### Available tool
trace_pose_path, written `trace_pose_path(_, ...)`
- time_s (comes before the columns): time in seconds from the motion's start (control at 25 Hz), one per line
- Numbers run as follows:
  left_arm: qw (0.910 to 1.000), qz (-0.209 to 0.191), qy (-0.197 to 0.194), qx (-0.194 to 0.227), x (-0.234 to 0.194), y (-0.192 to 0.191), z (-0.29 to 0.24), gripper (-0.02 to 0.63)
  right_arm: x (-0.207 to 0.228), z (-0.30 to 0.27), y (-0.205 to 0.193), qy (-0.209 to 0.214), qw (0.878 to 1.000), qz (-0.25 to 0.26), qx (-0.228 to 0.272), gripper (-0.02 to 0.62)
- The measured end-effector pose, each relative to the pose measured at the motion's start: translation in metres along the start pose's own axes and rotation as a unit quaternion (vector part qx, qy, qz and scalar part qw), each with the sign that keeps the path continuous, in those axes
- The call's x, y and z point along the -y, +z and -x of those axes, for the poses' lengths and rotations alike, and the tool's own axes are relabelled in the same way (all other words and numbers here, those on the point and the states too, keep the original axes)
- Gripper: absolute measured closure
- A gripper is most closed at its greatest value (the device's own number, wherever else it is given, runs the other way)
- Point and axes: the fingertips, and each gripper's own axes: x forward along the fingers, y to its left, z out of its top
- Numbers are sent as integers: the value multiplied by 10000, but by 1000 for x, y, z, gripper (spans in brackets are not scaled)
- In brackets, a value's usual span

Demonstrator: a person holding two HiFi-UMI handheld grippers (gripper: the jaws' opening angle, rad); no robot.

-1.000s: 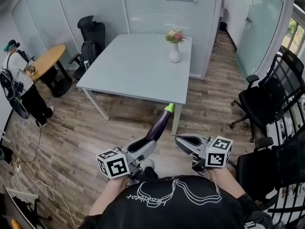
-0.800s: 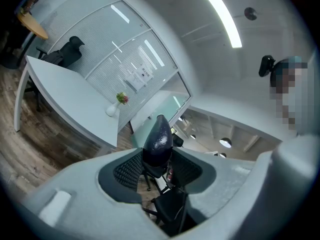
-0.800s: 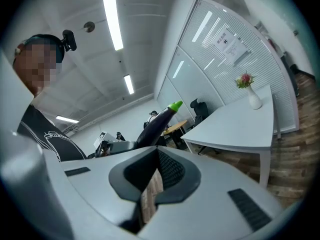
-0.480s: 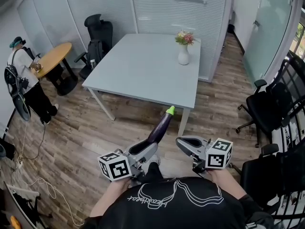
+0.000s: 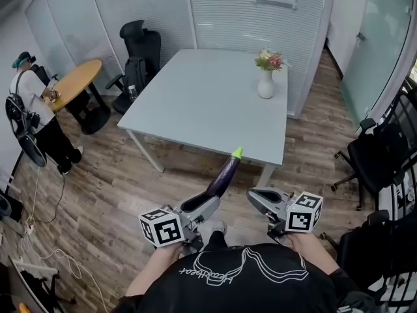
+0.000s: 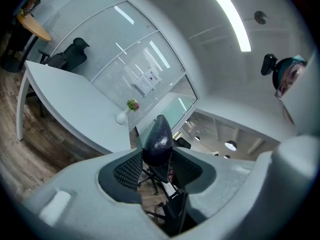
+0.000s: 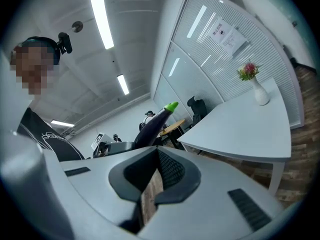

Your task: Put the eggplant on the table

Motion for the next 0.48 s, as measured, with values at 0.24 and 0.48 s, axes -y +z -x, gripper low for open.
trace_pose_path(0.24, 9999, 41, -88, -67, -55, 57, -13, 417, 36, -60, 28, -222, 9997, -131, 12, 588)
trace_pose_path(0.48, 9996, -128, -249, -78, -104, 118, -24, 417, 64, -116, 67, -428, 9990, -17, 113, 588)
